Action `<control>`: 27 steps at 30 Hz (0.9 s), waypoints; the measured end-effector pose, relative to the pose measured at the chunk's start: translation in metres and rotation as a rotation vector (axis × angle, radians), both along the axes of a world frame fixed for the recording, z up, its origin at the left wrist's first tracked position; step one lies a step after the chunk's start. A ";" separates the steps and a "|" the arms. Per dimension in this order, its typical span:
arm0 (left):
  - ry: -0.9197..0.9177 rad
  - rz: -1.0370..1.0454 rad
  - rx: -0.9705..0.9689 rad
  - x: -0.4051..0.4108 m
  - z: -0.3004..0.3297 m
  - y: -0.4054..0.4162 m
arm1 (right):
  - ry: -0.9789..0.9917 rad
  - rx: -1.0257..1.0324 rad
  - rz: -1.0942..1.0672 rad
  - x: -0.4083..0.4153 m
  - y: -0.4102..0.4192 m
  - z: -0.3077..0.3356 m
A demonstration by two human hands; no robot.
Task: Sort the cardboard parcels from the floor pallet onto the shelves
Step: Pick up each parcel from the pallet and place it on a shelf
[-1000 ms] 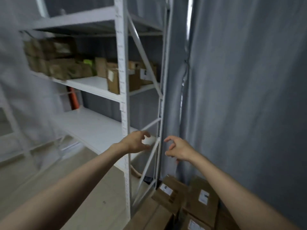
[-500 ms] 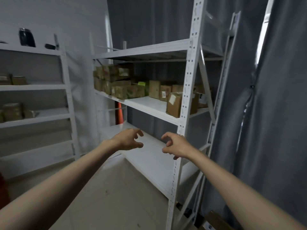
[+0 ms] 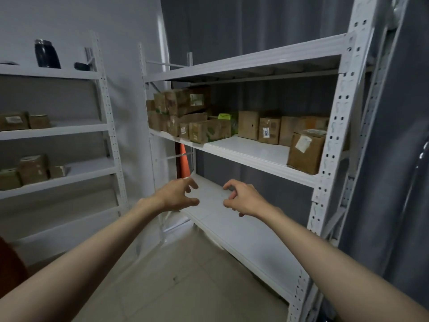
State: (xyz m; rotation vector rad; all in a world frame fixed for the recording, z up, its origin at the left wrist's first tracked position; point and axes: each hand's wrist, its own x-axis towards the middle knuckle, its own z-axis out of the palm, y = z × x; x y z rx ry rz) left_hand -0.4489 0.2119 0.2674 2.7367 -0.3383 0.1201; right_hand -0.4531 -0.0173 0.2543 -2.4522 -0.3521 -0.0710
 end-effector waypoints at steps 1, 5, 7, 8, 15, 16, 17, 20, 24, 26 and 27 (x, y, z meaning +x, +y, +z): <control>-0.002 0.004 -0.008 0.011 -0.005 0.007 | -0.007 -0.002 -0.004 0.012 0.008 -0.001; -0.003 0.015 -0.006 0.063 -0.024 0.029 | -0.019 -0.019 -0.002 0.069 0.036 -0.005; -0.017 0.019 -0.004 0.094 -0.030 0.040 | -0.028 -0.016 -0.002 0.103 0.047 -0.007; -0.024 0.021 0.001 0.111 -0.030 0.046 | -0.032 -0.012 -0.002 0.121 0.052 -0.007; -0.047 0.040 -0.008 0.240 -0.004 0.073 | -0.037 0.069 -0.034 0.253 0.062 0.013; -0.062 0.049 -0.043 0.258 -0.001 0.074 | -0.040 0.088 -0.046 0.272 0.062 0.015; -0.078 0.060 -0.084 0.276 -0.001 0.075 | -0.043 0.115 -0.062 0.289 0.063 0.017; -0.080 0.068 -0.163 0.319 -0.011 0.079 | -0.024 0.170 -0.100 0.331 0.069 0.017; -0.072 0.042 -0.233 0.378 -0.014 0.087 | -0.014 0.145 -0.126 0.375 0.079 0.013; -0.087 0.032 -0.291 0.411 -0.005 0.090 | -0.016 0.138 -0.139 0.396 0.083 0.016; -0.096 0.019 -0.333 0.427 0.000 0.091 | -0.024 0.139 -0.147 0.407 0.085 0.017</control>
